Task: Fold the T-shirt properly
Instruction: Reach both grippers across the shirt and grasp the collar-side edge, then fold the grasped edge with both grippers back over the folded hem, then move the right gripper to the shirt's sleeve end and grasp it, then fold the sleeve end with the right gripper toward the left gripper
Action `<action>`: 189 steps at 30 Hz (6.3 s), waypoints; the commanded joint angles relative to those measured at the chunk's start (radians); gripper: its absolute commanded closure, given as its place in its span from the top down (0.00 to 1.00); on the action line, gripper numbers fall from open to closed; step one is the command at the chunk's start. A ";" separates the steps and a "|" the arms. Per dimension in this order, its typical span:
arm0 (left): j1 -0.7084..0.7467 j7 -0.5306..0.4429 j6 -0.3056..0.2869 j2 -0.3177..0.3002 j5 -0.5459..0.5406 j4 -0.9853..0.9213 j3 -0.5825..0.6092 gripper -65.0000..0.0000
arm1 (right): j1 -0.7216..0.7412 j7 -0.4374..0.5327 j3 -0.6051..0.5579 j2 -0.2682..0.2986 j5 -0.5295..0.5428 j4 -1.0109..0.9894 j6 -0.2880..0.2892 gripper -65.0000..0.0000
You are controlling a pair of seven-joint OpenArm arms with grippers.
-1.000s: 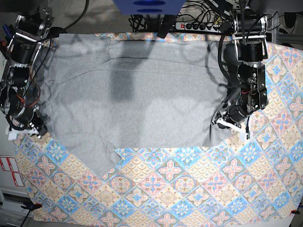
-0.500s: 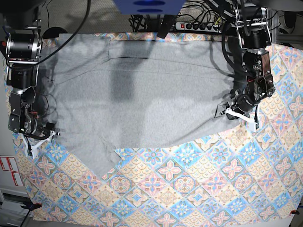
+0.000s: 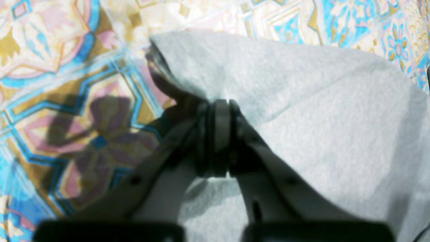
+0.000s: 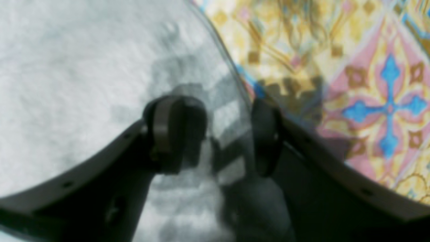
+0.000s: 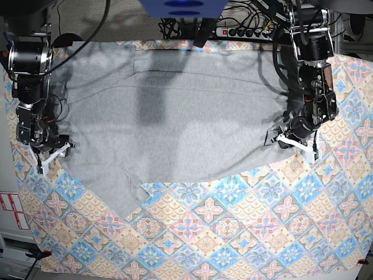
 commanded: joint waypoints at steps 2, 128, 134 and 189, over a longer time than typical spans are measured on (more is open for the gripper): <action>-0.016 -0.014 -0.004 -0.011 -0.009 0.018 -0.005 0.00 | 0.026 0.037 0.004 0.020 0.003 -0.021 0.003 0.48; 0.482 -0.011 -0.001 0.005 -0.041 0.518 -0.161 0.40 | -0.080 -0.184 -0.019 -0.098 -0.134 0.344 0.266 0.37; 0.475 0.072 -0.001 0.011 -0.141 0.555 -0.190 0.40 | -0.080 -0.125 0.010 -0.097 -0.134 0.333 0.263 0.37; 0.473 0.069 -0.001 0.017 -0.144 0.558 -0.189 0.39 | -0.682 -0.448 0.478 -0.097 0.093 1.202 0.410 0.00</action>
